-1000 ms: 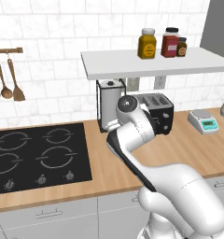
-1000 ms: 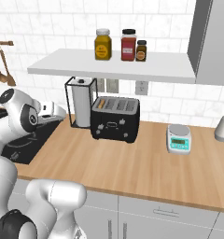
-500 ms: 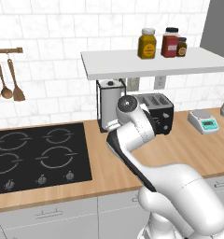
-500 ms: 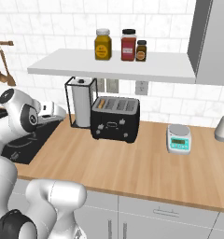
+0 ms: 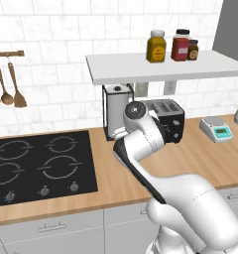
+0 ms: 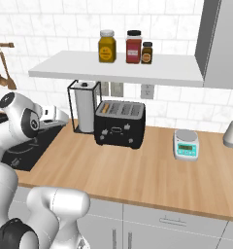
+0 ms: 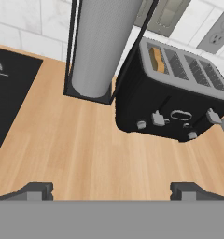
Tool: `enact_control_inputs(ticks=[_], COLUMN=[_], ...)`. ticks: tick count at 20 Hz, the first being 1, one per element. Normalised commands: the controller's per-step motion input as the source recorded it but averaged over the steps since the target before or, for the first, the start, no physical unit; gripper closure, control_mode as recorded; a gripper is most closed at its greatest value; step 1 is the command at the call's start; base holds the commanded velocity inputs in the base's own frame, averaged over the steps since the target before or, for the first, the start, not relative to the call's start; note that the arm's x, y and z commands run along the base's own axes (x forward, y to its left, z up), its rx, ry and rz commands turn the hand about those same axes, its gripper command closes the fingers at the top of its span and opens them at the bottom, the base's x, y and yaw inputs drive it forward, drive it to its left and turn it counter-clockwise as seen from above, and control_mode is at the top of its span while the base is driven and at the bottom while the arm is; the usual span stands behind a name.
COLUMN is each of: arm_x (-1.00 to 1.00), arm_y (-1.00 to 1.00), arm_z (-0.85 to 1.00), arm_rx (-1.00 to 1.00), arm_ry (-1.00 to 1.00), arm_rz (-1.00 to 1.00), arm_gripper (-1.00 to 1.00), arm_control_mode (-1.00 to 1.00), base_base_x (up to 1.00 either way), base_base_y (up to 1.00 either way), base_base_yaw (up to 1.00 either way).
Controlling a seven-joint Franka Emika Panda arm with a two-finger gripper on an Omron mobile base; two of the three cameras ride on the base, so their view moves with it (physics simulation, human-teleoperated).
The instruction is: Start the toaster. Once the lever pops up, take the bread to the plate on the dining counter.
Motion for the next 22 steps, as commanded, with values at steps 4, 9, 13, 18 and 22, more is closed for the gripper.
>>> enact_control_inputs(ticks=[4,9,13,18,22], arm_x=[0.0,0.0,0.0,0.0,0.0], arm_y=[0.0,0.0,0.0,0.0,0.0], arm_z=[0.0,0.0,0.0,0.0,0.0], arm_rx=[0.0,0.0,0.0,0.0,0.0], arm_ry=[0.0,0.0,0.0,0.0,0.0], arm_rz=[0.0,0.0,0.0,0.0,0.0], arm_gripper=[-1.0,-1.0,-1.0,-1.0,-1.0], arm_control_mode=[-1.0,-1.0,-1.0,-1.0,-1.0], base_base_x=[0.0,0.0,0.0,0.0,0.0], base_base_y=[0.0,0.0,0.0,0.0,0.0], base_base_yaw=[0.0,0.0,0.0,0.0,0.0])
